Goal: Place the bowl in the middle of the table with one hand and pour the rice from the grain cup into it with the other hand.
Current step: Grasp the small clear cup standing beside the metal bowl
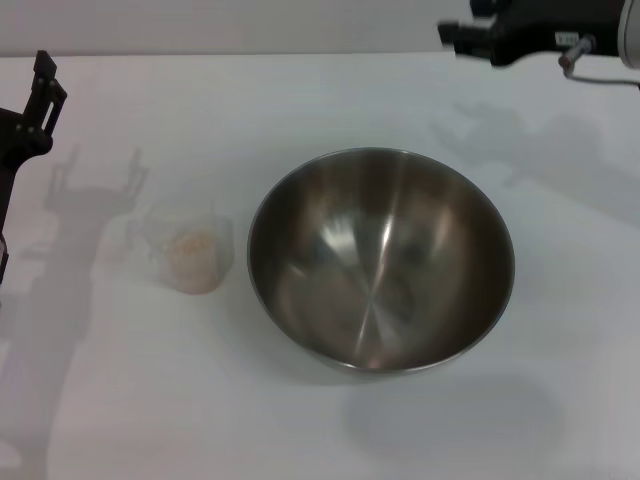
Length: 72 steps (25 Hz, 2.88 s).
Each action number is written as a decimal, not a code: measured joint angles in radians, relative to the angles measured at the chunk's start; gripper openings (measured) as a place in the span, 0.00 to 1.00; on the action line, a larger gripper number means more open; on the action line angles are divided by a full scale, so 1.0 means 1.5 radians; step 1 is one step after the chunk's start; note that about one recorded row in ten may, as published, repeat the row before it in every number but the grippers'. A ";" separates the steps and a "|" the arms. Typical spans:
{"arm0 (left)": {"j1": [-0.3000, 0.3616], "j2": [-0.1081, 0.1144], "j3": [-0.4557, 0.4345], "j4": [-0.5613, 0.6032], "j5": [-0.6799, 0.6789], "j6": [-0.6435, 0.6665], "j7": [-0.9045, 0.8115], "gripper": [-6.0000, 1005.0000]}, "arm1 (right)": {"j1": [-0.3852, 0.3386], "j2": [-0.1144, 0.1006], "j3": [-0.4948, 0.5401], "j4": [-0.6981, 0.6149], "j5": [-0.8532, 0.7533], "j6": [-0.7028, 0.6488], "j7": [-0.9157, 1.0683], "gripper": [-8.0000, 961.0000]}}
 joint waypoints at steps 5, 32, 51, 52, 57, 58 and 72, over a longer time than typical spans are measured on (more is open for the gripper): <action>0.003 0.000 0.002 0.000 0.000 0.007 0.000 0.72 | -0.094 0.003 -0.097 -0.021 0.141 0.218 -0.185 0.50; -0.009 0.001 0.007 0.004 0.000 0.005 -0.001 0.71 | -0.145 -0.002 -0.510 0.323 0.092 1.464 0.109 0.50; 0.005 0.000 0.028 -0.003 0.000 0.033 -0.001 0.71 | -0.088 -0.018 -0.487 0.604 -0.063 1.449 0.548 0.50; 0.006 0.001 0.031 -0.005 0.000 0.035 -0.001 0.70 | -0.086 -0.018 -0.487 0.608 -0.064 1.448 0.548 0.50; 0.010 0.004 0.033 -0.024 0.000 0.032 0.001 0.70 | -0.080 -0.019 -0.488 0.626 -0.064 1.444 0.545 0.50; 0.010 0.004 0.032 -0.025 0.000 0.030 0.001 0.70 | -0.080 -0.019 -0.488 0.627 -0.064 1.444 0.545 0.50; 0.113 0.004 0.089 -0.027 0.001 0.113 0.005 0.70 | -0.065 -0.023 -0.475 0.650 -0.061 1.435 0.542 0.50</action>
